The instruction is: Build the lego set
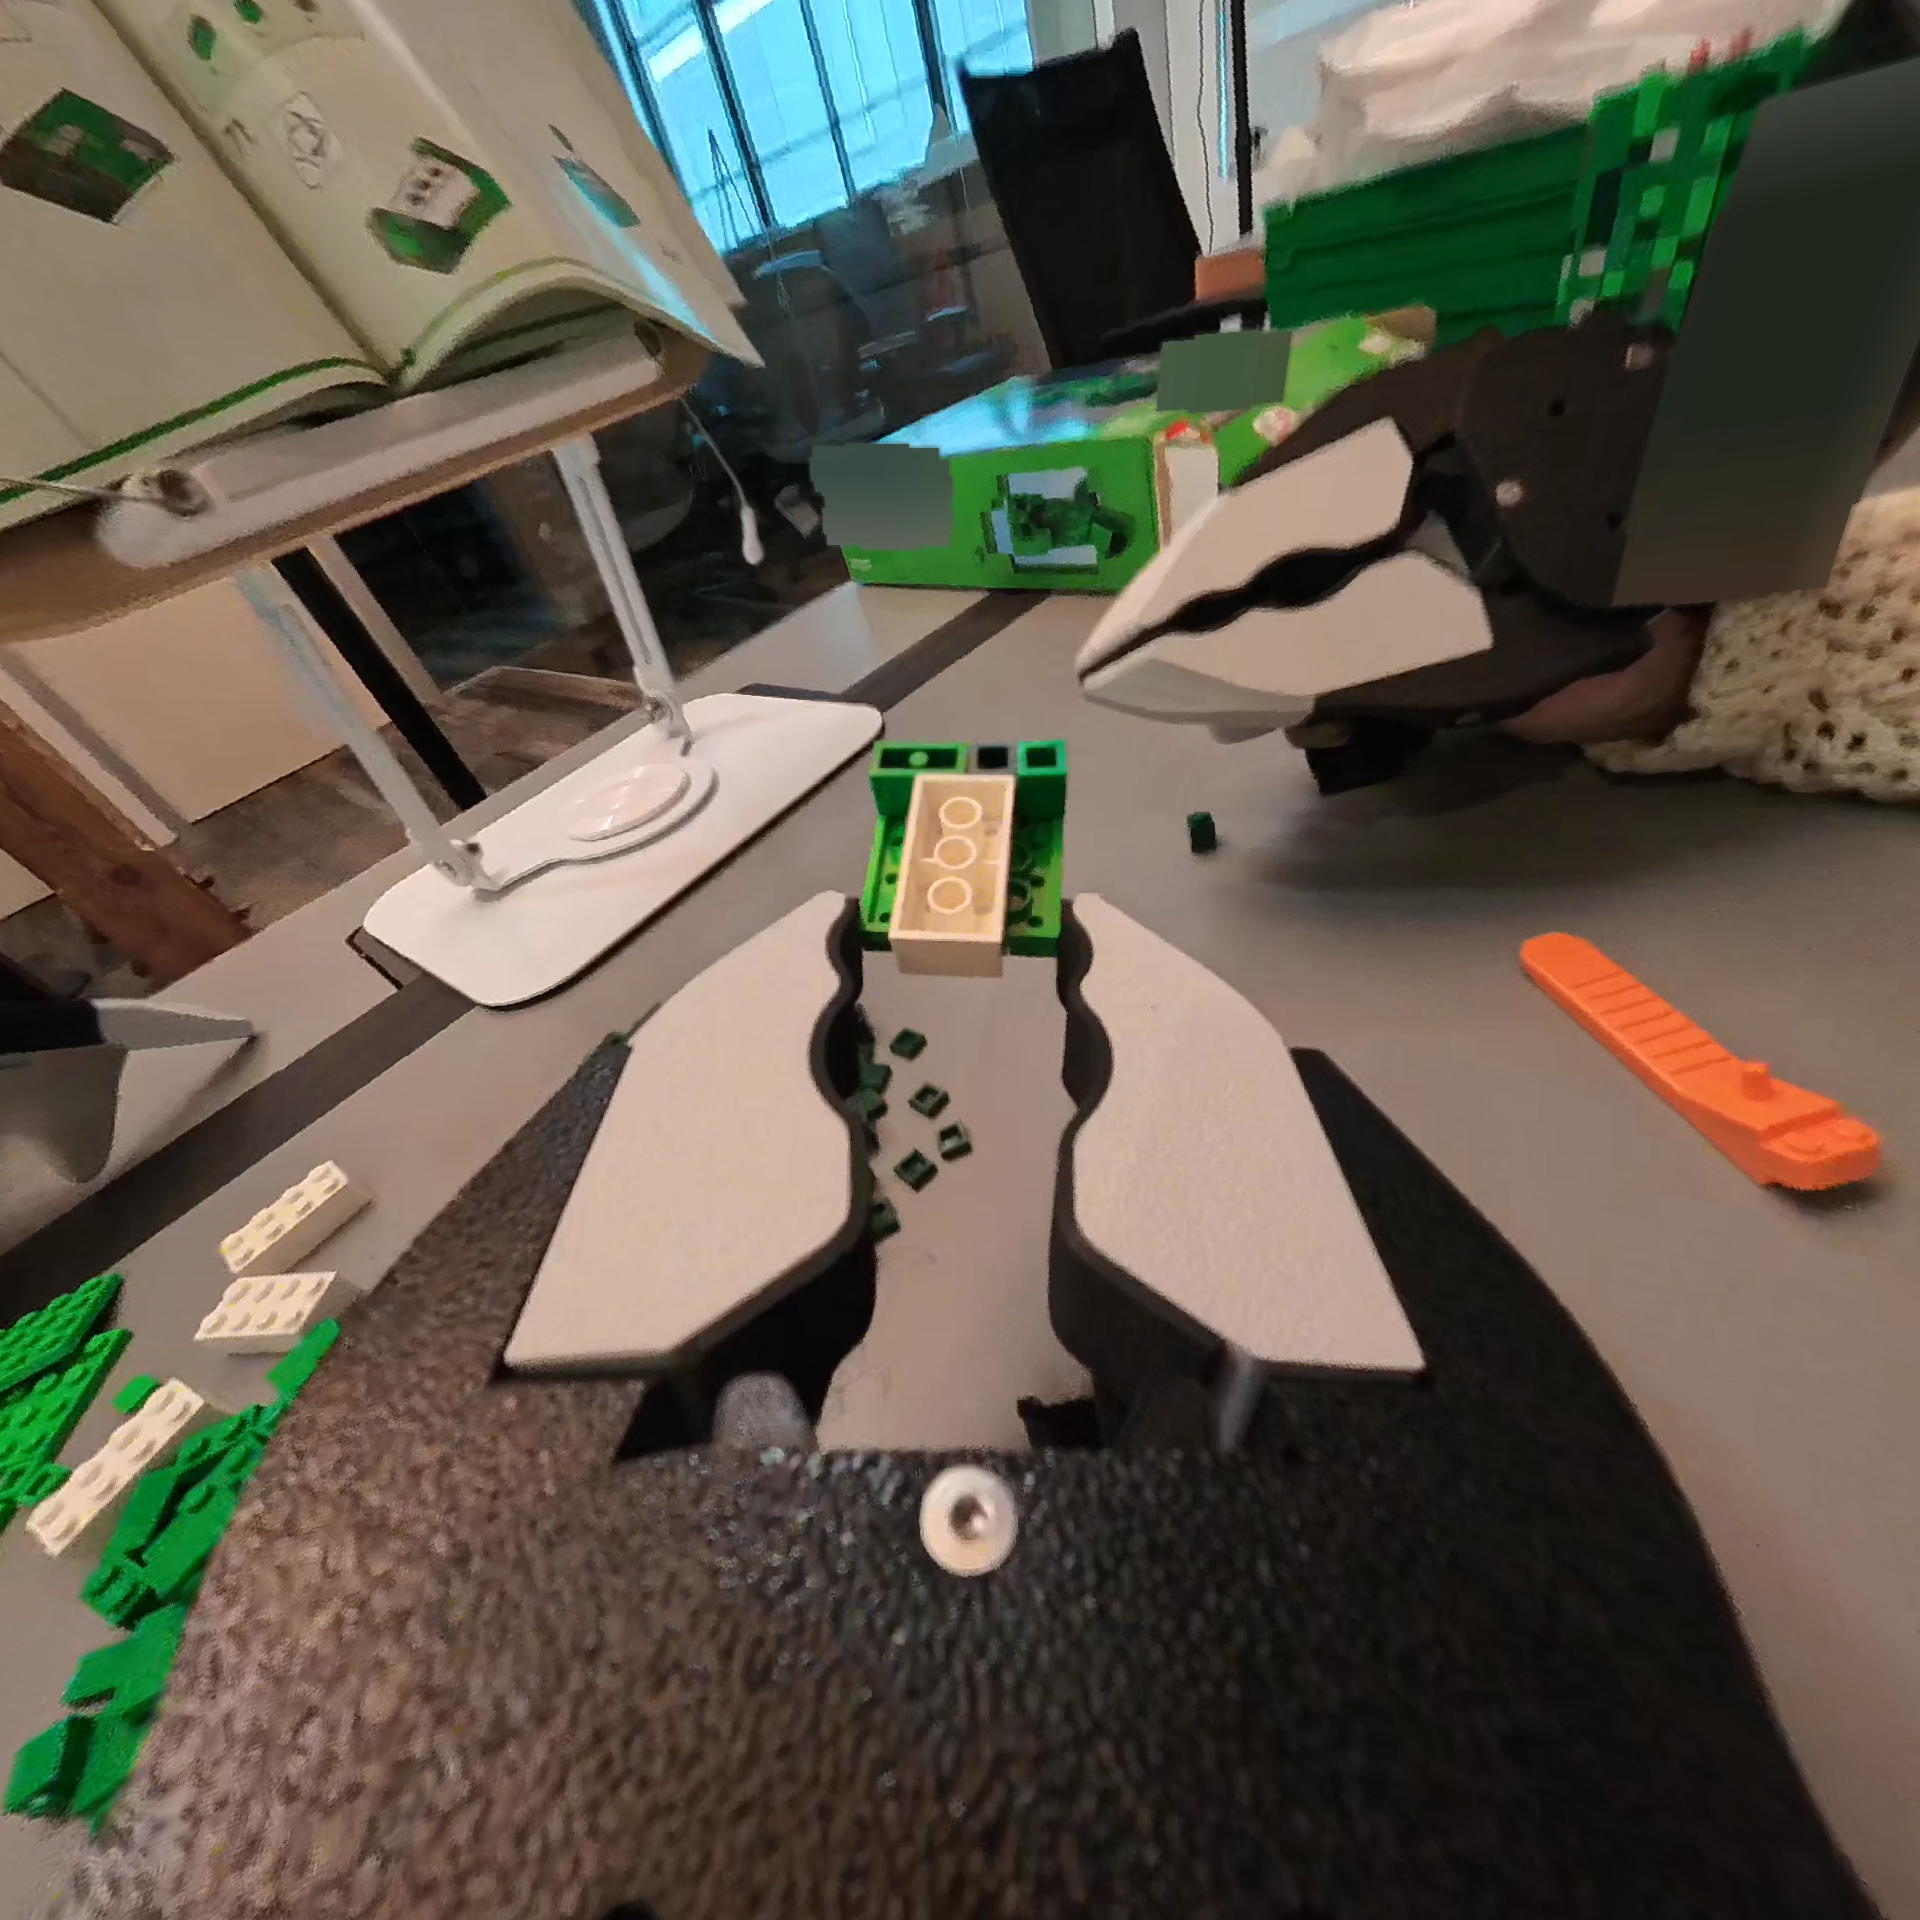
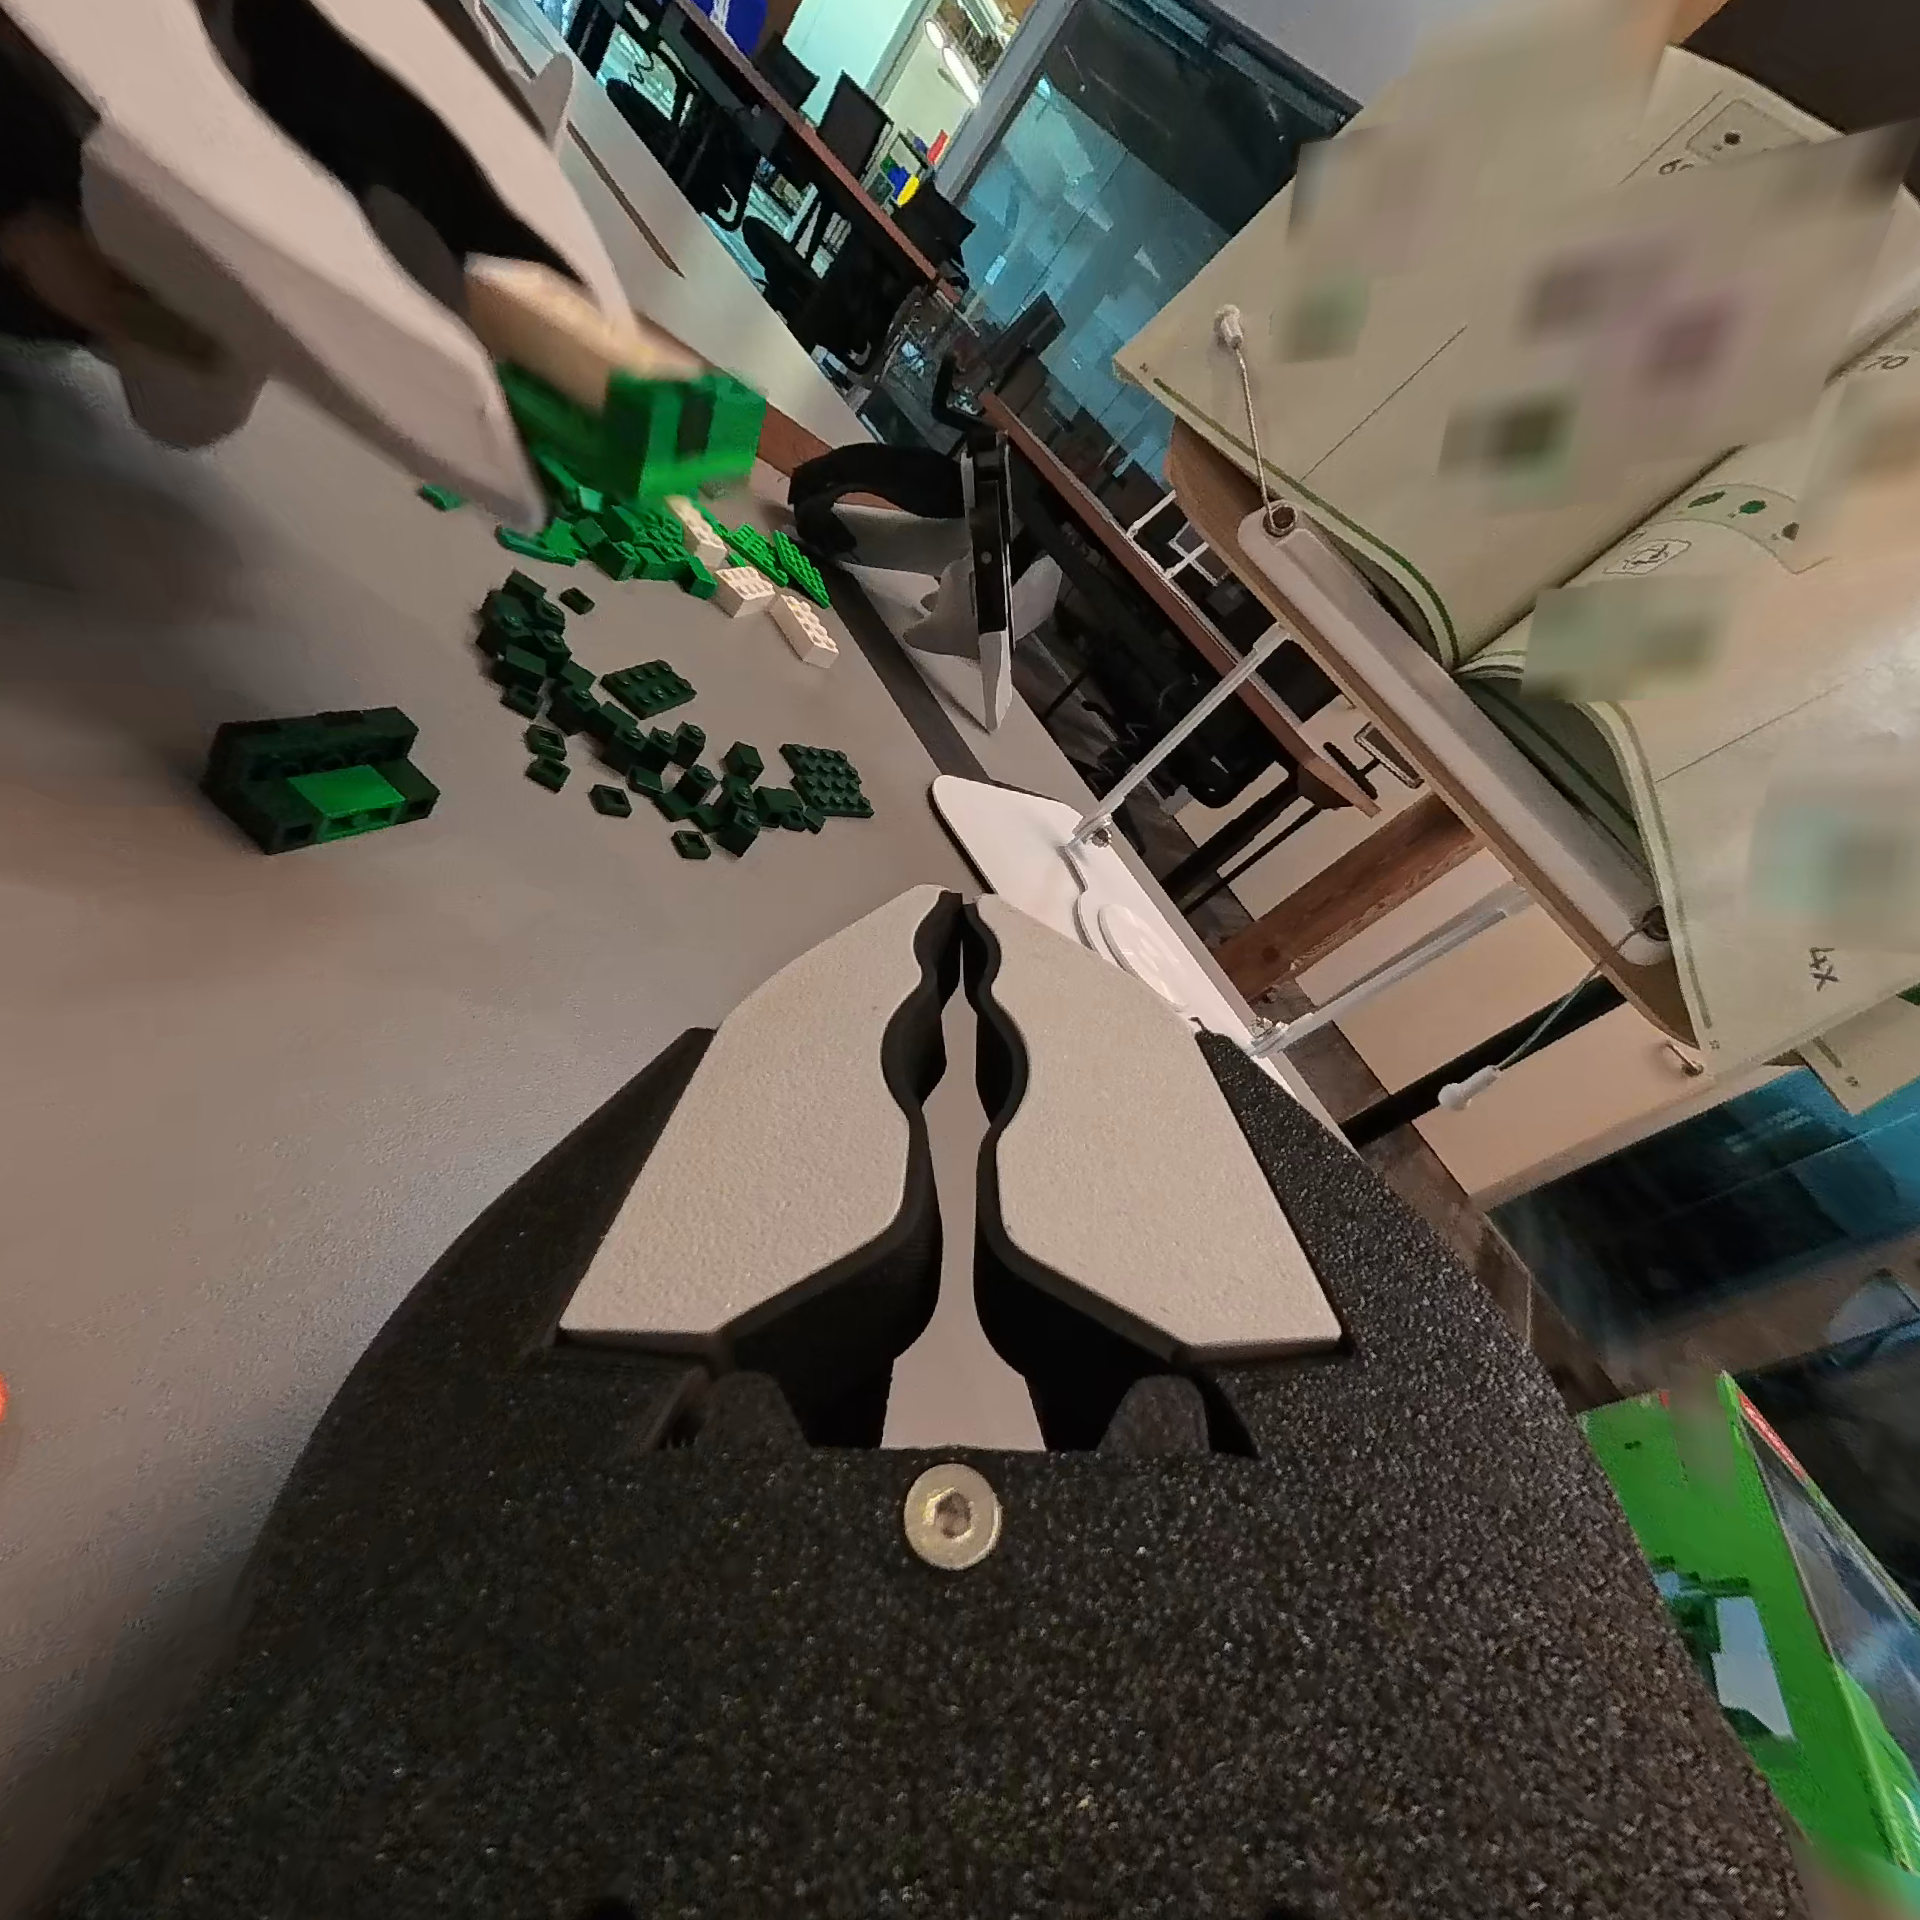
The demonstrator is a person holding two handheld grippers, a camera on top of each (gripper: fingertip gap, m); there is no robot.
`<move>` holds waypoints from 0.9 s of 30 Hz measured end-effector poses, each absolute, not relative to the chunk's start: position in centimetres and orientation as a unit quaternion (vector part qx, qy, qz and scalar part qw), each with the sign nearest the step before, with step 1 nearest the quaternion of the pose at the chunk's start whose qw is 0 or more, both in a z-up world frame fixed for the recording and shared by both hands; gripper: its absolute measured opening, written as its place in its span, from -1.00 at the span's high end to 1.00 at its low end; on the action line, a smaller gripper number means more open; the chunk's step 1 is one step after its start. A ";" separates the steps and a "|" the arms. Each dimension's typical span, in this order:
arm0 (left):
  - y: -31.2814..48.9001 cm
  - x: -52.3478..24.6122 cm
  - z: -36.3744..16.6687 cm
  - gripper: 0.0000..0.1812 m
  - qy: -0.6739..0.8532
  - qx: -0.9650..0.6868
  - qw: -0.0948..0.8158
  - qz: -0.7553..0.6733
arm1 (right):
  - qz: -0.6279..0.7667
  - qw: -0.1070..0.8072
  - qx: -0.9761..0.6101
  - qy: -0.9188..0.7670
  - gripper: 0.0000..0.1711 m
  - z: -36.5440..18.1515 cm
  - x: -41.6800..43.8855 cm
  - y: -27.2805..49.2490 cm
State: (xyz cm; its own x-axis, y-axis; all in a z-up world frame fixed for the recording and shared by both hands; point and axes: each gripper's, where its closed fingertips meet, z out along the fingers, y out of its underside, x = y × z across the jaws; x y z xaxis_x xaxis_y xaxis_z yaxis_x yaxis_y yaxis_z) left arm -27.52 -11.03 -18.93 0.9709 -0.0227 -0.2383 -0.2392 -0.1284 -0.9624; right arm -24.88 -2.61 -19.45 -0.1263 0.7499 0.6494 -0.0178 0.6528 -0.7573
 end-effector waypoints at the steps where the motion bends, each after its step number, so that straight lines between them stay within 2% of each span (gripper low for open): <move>1: -11.3 -27.7 -18.4 0.61 0.073 -0.736 0.670 0.065 | 0.318 0.604 -0.269 -0.680 1.00 -19.5 -24.9 -2.6; 7: -13.9 -29.9 -14.6 0.61 -0.035 -0.619 0.777 -0.106 | 0.317 0.604 -0.268 -0.681 1.00 -19.5 -24.9 -2.6; 10: -15.1 -31.6 -13.9 0.61 -0.084 -0.569 0.802 -0.158 | 0.316 0.604 -0.268 -0.681 1.00 -19.5 -24.9 -2.6; 27: -16.9 -33.6 -12.9 0.61 -0.134 -0.496 0.829 -0.222 | 0.315 0.602 -0.266 -0.683 1.00 -19.6 -24.9 -2.7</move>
